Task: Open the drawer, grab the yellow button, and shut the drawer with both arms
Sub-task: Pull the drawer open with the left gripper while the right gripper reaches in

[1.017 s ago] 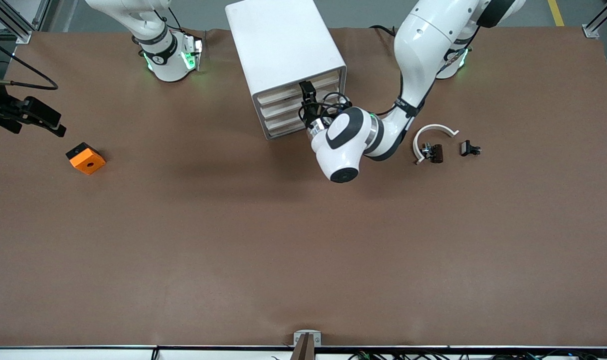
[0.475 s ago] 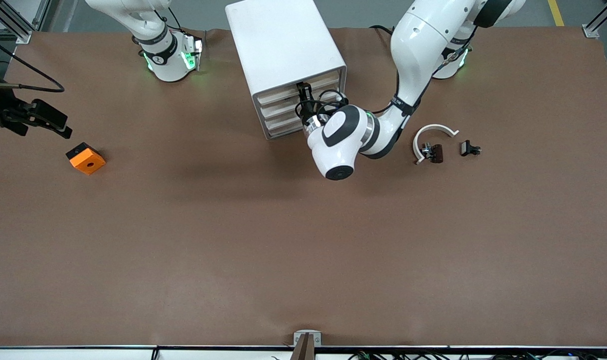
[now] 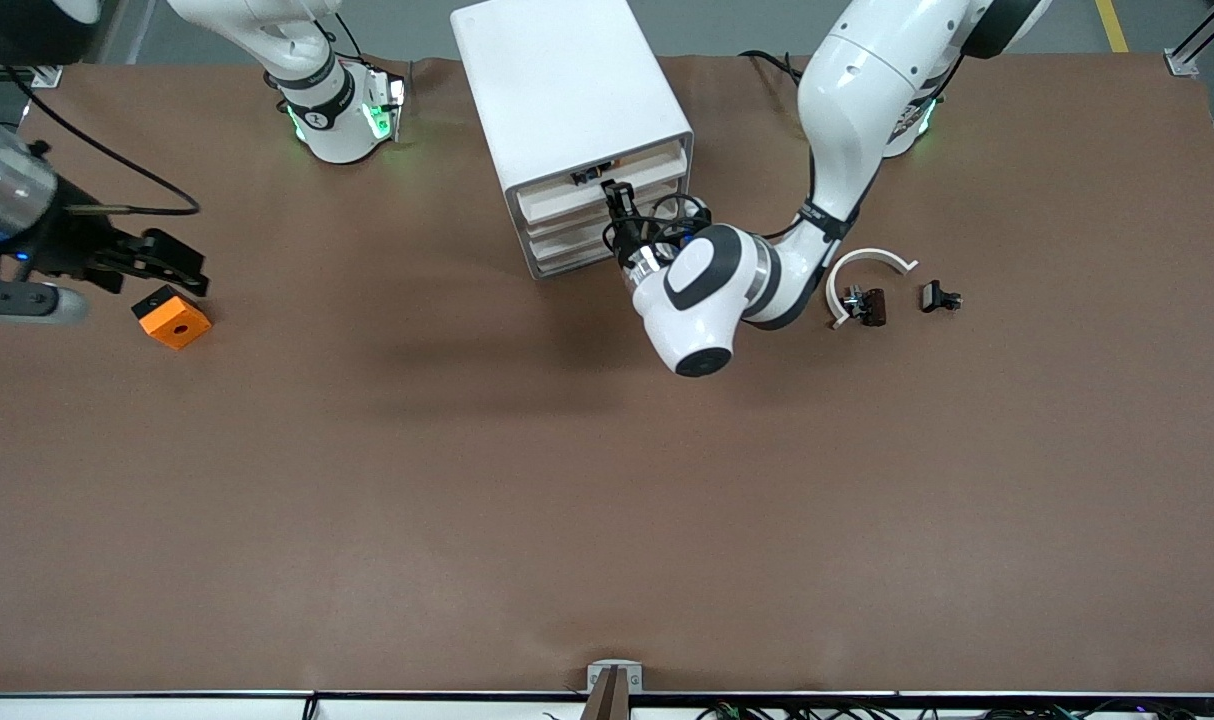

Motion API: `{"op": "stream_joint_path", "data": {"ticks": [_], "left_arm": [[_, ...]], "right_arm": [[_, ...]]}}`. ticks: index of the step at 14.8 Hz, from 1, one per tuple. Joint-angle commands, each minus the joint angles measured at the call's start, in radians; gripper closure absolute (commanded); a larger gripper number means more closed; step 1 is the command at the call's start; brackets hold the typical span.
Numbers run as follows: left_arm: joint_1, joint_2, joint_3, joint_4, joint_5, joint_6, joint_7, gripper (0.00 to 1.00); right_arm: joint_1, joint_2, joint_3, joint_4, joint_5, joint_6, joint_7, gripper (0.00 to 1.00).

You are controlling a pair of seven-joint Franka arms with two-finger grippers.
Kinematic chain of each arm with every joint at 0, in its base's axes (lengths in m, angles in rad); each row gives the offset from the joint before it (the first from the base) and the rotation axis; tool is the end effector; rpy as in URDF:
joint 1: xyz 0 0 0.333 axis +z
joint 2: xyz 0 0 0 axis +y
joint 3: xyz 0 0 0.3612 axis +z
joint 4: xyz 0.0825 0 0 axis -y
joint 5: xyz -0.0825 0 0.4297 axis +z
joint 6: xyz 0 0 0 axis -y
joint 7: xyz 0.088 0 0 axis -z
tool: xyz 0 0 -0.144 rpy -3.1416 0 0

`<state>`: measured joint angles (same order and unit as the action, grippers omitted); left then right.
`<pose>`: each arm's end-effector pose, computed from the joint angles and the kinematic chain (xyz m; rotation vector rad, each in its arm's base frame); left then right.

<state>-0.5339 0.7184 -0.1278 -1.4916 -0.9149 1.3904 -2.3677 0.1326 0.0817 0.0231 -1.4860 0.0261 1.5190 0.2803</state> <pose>0.4766 -0.5103 0.2607 -1.1934 -1.7539 1.2821 0.6140 0.0997 0.6221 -3.1177 0.1934 0.0837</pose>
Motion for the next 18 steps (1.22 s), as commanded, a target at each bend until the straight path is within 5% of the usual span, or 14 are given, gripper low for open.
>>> {"op": "stream_joint_path", "data": {"ticks": [1, 5, 7, 9, 10, 18], "left_arm": [[0.069, 0.024, 0.007, 0.063, -0.004, -0.01, 0.002, 0.99], [0.109, 0.065, 0.026, 0.14, -0.009, 0.001, 0.014, 0.95], [0.109, 0.073, 0.033, 0.148, -0.009, 0.022, 0.037, 0.84], [0.117, 0.07, 0.049, 0.149, -0.009, 0.029, 0.064, 0.57], [0.124, 0.07, 0.05, 0.154, -0.009, 0.029, 0.085, 0.01], [0.216, 0.053, 0.063, 0.229, 0.005, 0.021, 0.134, 0.0]], "right_arm": [[0.114, 0.001, -0.003, 0.015, 0.0, -0.008, 0.236, 0.0], [0.29, 0.018, -0.003, 0.015, 0.002, 0.003, 0.567, 0.0], [0.378, 0.042, -0.005, 0.015, -0.002, 0.039, 0.727, 0.0], [0.455, 0.078, -0.005, 0.015, -0.008, 0.087, 0.889, 0.0], [0.487, 0.099, -0.005, 0.015, -0.009, 0.119, 0.963, 0.0], [0.614, 0.285, -0.003, 0.032, 0.002, 0.309, 1.41, 0.0]]}}
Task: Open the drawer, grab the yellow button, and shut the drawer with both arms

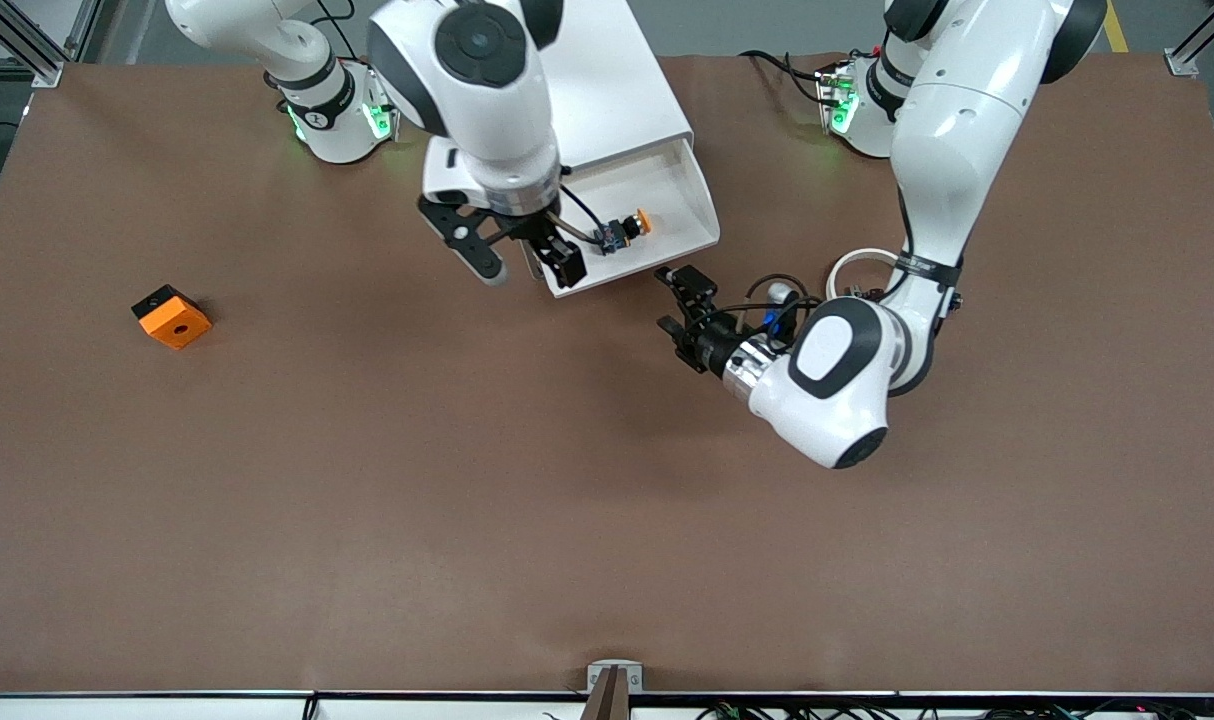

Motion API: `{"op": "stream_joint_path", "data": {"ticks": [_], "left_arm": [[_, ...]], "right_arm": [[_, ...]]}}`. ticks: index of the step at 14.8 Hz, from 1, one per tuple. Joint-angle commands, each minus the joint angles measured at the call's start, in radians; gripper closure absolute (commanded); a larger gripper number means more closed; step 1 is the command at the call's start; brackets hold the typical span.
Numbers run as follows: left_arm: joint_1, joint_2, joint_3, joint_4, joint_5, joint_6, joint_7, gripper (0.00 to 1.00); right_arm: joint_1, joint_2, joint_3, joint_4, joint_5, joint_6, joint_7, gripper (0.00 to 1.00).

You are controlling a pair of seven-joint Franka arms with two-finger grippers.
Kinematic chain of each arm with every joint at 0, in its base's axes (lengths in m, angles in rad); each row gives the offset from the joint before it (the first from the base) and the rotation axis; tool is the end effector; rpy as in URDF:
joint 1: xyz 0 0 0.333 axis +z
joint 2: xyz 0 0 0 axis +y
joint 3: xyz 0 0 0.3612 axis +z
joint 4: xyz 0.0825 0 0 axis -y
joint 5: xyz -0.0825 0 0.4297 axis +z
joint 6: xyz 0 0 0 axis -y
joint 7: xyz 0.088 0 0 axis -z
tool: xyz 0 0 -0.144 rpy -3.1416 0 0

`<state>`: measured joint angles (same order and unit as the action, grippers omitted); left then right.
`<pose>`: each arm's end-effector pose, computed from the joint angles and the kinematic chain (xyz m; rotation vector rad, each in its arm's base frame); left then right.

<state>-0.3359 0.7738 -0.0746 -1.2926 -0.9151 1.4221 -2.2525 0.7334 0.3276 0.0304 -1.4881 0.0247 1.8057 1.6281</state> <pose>0.6384 -0.3974 0.2948 -1.2714 -2.0380 1.4645 0.5181 0.4967 0.4796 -2.8445 1.3248 0.0550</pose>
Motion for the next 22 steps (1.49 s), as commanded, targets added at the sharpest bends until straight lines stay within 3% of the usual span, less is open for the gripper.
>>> {"op": "stream_joint_path", "data": {"ticks": [1, 8, 9, 15, 19, 22], "left_arm": [[0.031, -0.004, 0.028, 0.03, 0.005, -0.012, 0.049, 0.0], [0.035, -0.071, 0.196, 0.056, 0.042, -0.014, 0.255, 0.0], [0.034, -0.086, 0.205, 0.056, 0.088, -0.025, 0.307, 0.0], [-0.017, -0.168, 0.161, 0.05, 0.471, -0.038, 0.709, 0.0], [-0.054, -0.145, 0.118, 0.036, 0.558, 0.03, 1.011, 0.0], [-0.096, -0.14, 0.116, 0.003, 0.565, 0.043, 1.12, 0.0]], "right_arm": [[0.026, 0.057, -0.01, 0.035, 0.003, 0.044, 0.099, 0.0], [0.06, 0.099, -0.01, 0.039, 0.027, 0.061, 0.125, 0.0], [0.066, 0.097, -0.009, 0.037, 0.046, 0.054, 0.125, 0.0], [0.116, 0.097, -0.01, 0.003, 0.072, 0.026, 0.127, 0.0], [0.115, 0.099, -0.009, -0.04, 0.074, 0.015, 0.127, 0.0], [0.133, 0.1, -0.009, -0.038, 0.077, 0.03, 0.127, 0.0]]}}
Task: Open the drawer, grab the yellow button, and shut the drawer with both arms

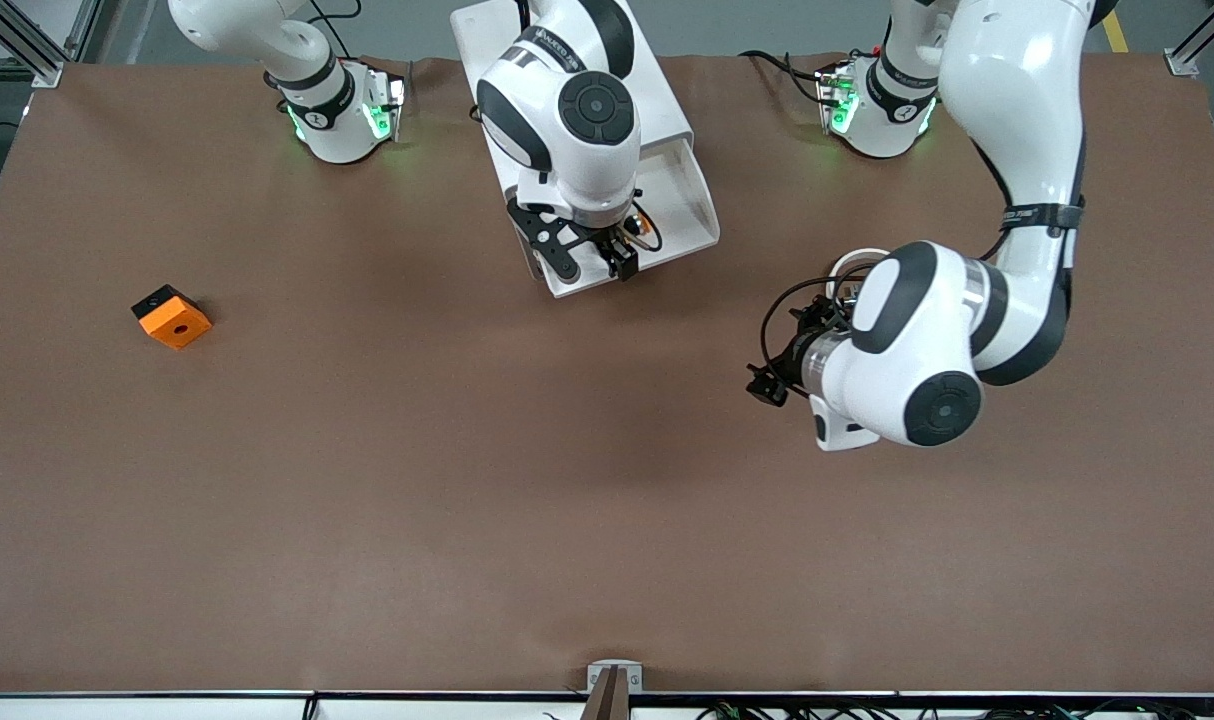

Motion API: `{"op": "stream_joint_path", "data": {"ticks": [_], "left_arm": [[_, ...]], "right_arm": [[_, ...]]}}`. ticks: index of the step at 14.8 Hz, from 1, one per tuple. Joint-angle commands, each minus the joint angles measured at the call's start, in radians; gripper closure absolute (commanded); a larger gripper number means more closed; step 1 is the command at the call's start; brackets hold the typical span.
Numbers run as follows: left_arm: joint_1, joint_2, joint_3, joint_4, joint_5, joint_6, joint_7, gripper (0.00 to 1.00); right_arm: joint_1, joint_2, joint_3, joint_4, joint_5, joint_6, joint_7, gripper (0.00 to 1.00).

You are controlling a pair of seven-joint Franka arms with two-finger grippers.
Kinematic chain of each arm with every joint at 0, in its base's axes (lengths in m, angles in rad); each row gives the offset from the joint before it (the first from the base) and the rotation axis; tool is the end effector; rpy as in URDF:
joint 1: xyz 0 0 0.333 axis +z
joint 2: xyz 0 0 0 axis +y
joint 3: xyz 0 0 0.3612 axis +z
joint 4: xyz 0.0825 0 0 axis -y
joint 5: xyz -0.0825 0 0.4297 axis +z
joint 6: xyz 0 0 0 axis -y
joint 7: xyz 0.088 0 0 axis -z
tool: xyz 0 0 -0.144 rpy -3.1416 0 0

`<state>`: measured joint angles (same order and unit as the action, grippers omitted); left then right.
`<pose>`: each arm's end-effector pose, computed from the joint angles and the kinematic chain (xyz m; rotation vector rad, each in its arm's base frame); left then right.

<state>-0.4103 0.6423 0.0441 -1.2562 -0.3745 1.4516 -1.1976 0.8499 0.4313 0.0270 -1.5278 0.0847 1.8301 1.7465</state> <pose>0.6644 -0.3224 0.3536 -2.6838 -1.2452 0.8485 0.4572 0.5612 0.3868 2.7339 -1.3179 -0.1851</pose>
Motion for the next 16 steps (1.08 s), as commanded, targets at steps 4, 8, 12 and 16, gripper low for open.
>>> {"op": "stream_joint_path", "data": {"ticks": [4, 8, 12, 16], "left_arm": [[-0.045, -0.079, -0.004, -0.11, 0.08, 0.007, 0.179, 0.0], [-0.079, -0.082, -0.006, -0.13, 0.114, 0.018, 0.207, 0.0], [-0.084, -0.089, -0.059, -0.173, 0.134, 0.113, 0.207, 0.0], [-0.084, -0.119, -0.136, -0.247, 0.206, 0.197, 0.207, 0.0]], "right_arm": [[0.017, -0.002, -0.005, 0.006, 0.069, 0.012, 0.004, 0.15], [0.017, -0.002, -0.007, 0.006, 0.069, 0.015, -0.004, 0.58], [0.017, -0.002, -0.007, 0.014, 0.069, 0.015, -0.009, 0.79], [-0.021, -0.005, -0.009, 0.072, 0.099, -0.021, -0.005, 0.79]]}}
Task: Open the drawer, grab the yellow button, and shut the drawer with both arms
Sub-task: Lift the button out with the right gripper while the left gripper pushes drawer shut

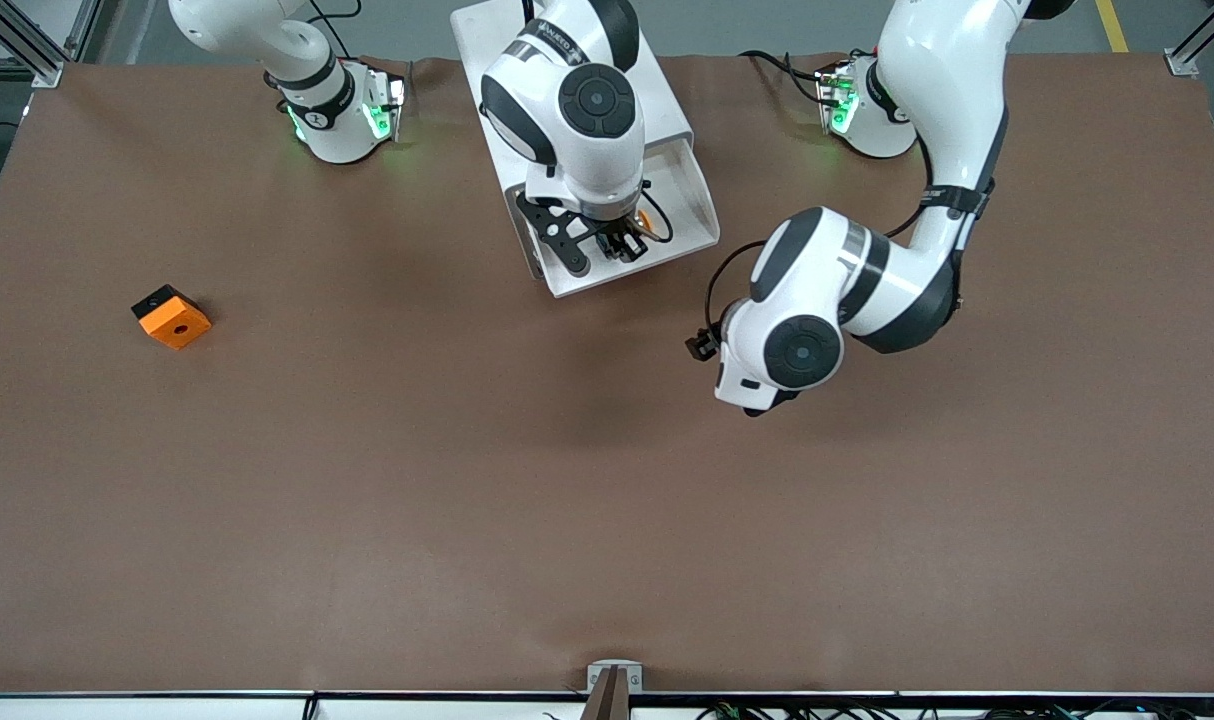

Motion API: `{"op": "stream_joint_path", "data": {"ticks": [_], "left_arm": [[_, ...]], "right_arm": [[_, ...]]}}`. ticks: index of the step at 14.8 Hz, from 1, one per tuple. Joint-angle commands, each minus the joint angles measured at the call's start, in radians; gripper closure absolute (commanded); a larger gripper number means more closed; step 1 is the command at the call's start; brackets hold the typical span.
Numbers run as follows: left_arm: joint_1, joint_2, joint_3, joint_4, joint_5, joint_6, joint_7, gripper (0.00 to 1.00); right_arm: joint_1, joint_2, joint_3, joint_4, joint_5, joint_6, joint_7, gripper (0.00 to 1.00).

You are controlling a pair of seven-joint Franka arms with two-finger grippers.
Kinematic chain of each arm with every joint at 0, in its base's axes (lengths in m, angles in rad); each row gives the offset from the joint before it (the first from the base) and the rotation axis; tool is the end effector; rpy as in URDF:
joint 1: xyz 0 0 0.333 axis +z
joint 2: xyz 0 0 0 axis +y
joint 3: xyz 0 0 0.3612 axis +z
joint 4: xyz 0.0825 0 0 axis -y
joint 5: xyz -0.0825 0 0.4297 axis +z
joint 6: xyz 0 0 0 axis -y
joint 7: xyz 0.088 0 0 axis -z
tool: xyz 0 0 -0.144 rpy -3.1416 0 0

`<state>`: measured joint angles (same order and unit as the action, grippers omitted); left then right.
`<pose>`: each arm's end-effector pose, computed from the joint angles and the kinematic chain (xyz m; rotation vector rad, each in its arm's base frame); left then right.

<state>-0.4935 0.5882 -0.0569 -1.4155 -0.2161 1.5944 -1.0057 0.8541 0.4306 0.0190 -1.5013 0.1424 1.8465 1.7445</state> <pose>0.6001 -0.3964 0.3197 -2.8562 -0.7421 0.6943 0.4597 0.5708 0.4024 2.7673 -1.3668 -0.2482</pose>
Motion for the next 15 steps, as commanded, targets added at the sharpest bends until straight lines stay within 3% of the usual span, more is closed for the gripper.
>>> {"op": "stream_joint_path", "data": {"ticks": [1, 4, 7, 10, 15], "left_arm": [[0.0, -0.088, -0.056, -0.121, 0.063, 0.087, 0.015, 0.0], [0.001, -0.122, -0.095, -0.213, 0.069, 0.179, 0.013, 0.0], [0.0, -0.189, -0.109, -0.325, 0.069, 0.301, 0.013, 0.0], [0.001, -0.199, -0.155, -0.347, 0.069, 0.349, 0.012, 0.0], [0.003, -0.219, -0.244, -0.365, 0.058, 0.349, -0.004, 0.0]], "right_arm": [[-0.05, -0.006, -0.002, 0.074, 0.058, -0.079, -0.006, 0.79], [-0.122, -0.015, -0.001, 0.154, 0.077, -0.223, -0.103, 0.79], [-0.208, -0.058, -0.008, 0.173, 0.075, -0.372, -0.331, 0.79], [-0.328, -0.09, -0.008, 0.162, 0.065, -0.45, -0.57, 0.79], [-0.524, -0.19, -0.008, 0.003, -0.03, -0.434, -1.11, 0.79]]}}
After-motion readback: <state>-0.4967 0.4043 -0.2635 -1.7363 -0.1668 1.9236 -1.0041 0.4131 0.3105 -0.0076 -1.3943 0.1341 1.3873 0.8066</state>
